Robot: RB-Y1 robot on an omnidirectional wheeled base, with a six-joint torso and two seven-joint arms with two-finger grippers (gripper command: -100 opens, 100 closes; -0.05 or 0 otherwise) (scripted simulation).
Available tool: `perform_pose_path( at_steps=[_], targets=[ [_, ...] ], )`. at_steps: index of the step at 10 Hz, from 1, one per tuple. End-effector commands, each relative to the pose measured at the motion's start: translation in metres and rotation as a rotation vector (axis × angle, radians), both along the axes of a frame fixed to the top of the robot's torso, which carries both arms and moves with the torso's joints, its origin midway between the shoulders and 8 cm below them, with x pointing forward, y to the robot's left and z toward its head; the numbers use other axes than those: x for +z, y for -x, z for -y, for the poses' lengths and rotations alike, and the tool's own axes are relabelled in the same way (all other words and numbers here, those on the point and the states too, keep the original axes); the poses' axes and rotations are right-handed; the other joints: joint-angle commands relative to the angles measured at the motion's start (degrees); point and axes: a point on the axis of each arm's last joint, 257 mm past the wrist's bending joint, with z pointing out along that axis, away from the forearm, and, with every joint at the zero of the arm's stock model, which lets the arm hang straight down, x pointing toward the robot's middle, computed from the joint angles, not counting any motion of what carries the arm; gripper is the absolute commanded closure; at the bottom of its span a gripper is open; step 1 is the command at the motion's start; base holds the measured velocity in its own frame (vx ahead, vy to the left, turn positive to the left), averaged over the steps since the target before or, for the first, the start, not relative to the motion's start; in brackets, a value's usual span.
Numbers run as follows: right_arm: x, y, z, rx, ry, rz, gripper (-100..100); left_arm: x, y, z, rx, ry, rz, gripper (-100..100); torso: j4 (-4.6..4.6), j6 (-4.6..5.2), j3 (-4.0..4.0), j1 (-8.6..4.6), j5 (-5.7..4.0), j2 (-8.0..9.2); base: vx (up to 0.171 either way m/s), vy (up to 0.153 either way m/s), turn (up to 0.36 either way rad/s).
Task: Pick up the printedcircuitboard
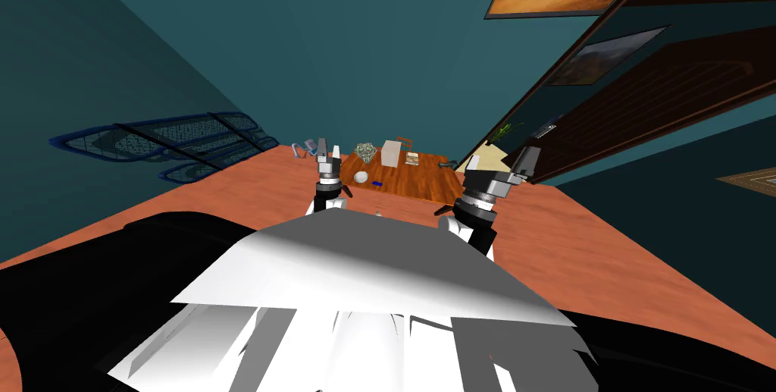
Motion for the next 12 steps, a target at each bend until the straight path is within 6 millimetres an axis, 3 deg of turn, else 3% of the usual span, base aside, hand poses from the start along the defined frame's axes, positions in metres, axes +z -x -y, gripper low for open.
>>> perform_pose_path(
  at_steps=[1,4,8,9,11,12],
  targets=[
    [0.0,0.0,0.0,0.0,0.0,0.0,0,-0.011,-0.006,-0.004,-0.012,-0.003,-0.041,-100,0.0,0.0,0.0,0.0,0.0,0.0,0.005,0.023,-0.235],
    [0.0,0.0,0.0,0.0,0.0,0.0,0,-0.037,-0.02,-0.019,-0.022,0.019,-0.134,-100,0.01,0.01,0.02,0.29,0.06,0.04,-0.008,0.069,-0.222],
    [0.0,0.0,0.0,0.0,0.0,0.0,0,-0.093,-0.039,-0.054,-0.016,0.101,-0.311,-100,0.0,0.03,-0.01,0.36,0.08,-0.01,-0.007,0.083,-0.349],
    [0.0,0.0,0.0,0.0,0.0,0.0,0,-0.094,-0.04,-0.054,-0.016,0.102,-0.315,-100,0.0,0.02,-0.01,0.38,0.09,-0.01,-0.014,0.074,-0.095],
    [0.0,0.0,0.0,0.0,0.0,0.0,0,-0.13,-0.046,-0.077,-0.002,0.167,-0.418,-100,-0.01,0.01,-0.03,0.27,0.06,-0.05,0.002,0.064,-0.298],
    [0.0,0.0,0.0,0.0,0.0,0.0,0,-0.132,-0.046,-0.078,-0.001,0.168,-0.425,-100,-0.01,0.01,-0.03,0.31,0.07,-0.06,-0.009,0.065,-0.2]
  ],
)
